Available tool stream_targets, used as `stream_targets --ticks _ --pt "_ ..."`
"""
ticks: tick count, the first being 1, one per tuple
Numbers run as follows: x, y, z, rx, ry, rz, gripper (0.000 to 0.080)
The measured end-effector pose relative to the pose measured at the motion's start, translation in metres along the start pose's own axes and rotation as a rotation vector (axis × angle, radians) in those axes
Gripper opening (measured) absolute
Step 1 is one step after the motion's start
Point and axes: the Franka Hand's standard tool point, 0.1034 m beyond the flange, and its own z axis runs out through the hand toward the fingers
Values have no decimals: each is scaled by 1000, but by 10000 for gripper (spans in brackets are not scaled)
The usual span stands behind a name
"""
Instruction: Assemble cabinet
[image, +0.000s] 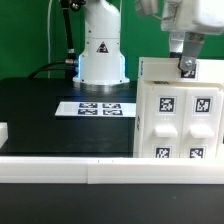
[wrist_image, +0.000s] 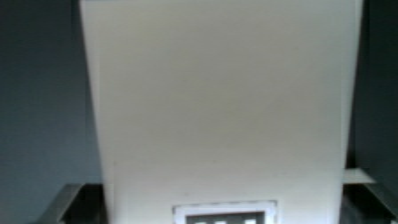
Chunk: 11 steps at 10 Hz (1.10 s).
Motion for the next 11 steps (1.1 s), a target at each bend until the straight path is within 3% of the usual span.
stream_targets --ticks 4,11 --pt "2 -4 -1 5 -3 435 557" --pt "8 -6 -3 24 8 844 557"
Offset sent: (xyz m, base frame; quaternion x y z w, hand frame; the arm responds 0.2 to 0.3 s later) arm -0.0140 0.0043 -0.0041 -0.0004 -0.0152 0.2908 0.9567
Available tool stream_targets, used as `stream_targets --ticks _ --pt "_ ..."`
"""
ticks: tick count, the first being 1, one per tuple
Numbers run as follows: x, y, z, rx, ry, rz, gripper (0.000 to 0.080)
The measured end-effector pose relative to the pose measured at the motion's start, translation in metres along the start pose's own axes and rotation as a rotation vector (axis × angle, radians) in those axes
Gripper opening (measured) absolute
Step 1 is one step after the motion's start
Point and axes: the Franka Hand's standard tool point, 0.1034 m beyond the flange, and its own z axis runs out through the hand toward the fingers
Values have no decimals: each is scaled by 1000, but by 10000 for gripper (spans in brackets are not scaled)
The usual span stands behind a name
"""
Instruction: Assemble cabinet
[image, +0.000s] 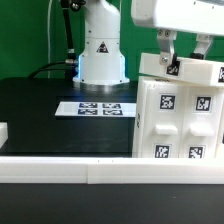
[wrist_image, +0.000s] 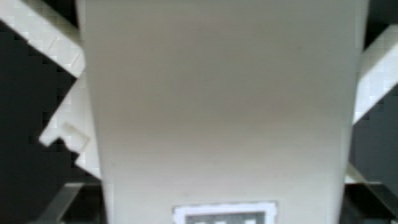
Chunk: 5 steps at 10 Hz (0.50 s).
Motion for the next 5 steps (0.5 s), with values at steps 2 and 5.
stream_targets --ticks 2,5 --pt "0 0 0 12 8 139 557" --pt "-5 2 3 58 60 470 557"
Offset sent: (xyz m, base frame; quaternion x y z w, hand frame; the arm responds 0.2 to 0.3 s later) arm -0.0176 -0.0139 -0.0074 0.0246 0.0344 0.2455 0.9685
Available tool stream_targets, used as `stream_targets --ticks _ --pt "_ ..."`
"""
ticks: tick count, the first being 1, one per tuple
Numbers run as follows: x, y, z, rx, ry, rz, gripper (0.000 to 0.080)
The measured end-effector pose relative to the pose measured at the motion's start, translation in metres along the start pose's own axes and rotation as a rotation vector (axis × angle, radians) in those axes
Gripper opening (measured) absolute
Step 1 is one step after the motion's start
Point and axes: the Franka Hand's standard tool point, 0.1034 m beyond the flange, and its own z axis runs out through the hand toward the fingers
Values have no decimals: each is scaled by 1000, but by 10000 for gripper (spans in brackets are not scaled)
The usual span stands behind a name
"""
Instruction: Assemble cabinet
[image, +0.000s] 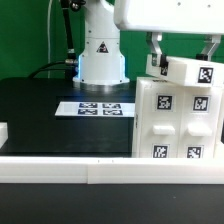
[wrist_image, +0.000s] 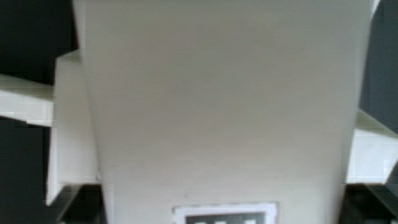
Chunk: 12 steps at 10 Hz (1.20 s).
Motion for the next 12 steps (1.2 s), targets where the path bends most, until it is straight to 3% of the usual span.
stream_targets --ticks 5,8,10,12 --pt "4 -3 1 45 43 448 557" --pt "3 -8 2 54 34 629 557" --pt "3 -9 2 59 31 639 760" --pt "4 -9 0 59 30 623 796"
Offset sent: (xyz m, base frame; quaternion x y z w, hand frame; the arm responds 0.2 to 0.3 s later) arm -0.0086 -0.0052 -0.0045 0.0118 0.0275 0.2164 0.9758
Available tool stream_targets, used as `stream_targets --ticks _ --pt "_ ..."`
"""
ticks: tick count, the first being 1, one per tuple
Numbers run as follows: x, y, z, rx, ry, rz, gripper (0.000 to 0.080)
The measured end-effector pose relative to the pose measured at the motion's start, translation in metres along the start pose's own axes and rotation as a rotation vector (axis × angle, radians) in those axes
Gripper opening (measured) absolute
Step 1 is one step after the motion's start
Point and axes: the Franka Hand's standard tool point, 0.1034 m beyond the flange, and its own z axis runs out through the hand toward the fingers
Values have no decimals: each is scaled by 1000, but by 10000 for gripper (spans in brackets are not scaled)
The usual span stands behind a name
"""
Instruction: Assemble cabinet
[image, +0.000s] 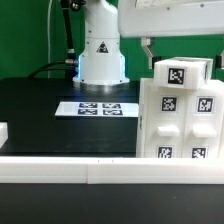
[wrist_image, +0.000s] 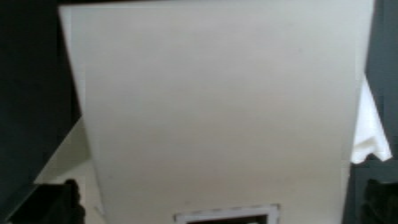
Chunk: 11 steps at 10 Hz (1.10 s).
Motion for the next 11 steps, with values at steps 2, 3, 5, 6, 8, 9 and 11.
stream_targets --ticks 2,3,5,6,8,9,11 --pt "1 -3 -11 -9 -21 -16 796" --pt "5 -5 -17 -11 -28 -20 797" --pt "6 -7 -18 -10 -28 -52 797" --pt "6 -7 -18 -10 -28 -52 797" --pt "3 -10 -16 -12 -27 -199 797" --pt "3 -11 -17 -13 -31 -338 797" --pt "4 -13 -19 -13 -26 -545 797"
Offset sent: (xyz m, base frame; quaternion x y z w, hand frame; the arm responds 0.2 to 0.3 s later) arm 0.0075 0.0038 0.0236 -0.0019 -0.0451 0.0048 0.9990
